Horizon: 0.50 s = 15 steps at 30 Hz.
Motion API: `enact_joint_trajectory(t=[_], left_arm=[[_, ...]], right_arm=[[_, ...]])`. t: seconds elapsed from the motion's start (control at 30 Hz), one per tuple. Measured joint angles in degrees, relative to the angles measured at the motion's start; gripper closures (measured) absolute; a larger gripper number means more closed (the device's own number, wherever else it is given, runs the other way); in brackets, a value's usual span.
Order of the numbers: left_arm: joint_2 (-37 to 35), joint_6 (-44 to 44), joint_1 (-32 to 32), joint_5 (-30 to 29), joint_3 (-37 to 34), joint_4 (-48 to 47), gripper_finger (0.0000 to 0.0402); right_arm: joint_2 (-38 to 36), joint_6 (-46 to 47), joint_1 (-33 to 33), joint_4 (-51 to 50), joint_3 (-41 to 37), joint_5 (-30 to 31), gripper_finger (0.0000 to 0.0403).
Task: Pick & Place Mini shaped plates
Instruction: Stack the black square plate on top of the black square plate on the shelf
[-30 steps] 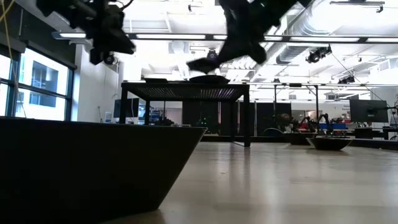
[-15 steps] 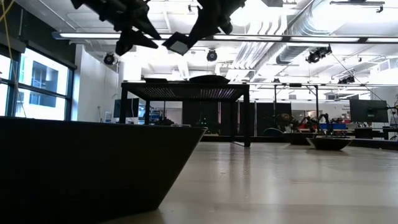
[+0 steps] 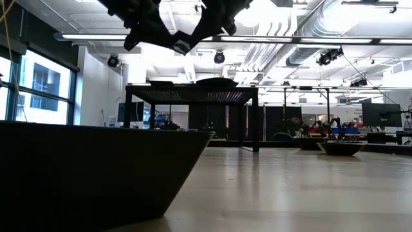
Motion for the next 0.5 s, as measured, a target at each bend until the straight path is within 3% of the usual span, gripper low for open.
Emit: enact_joint_trajectory(t=[0.17, 0.37, 0.5], left_arm=[[0.0, -1.1, 0.0, 0.4, 0.0, 0.0, 0.0321], [0.0, -1.1, 0.0, 1.3, 0.0, 0.1, 0.0387], [-0.3, -3.5, 0.2, 2.0, 0.0, -0.2, 0.0393]], right_arm=[[0.0, 0.0, -0.2, 0.6, 0.0, -0.8, 0.0401], [0.0, 0.1, -0.2, 0.7, 0.0, -1.2, 0.0397], [-0.1, 0.4, -0.1, 1.1, 0.0, 0.8, 0.0374]])
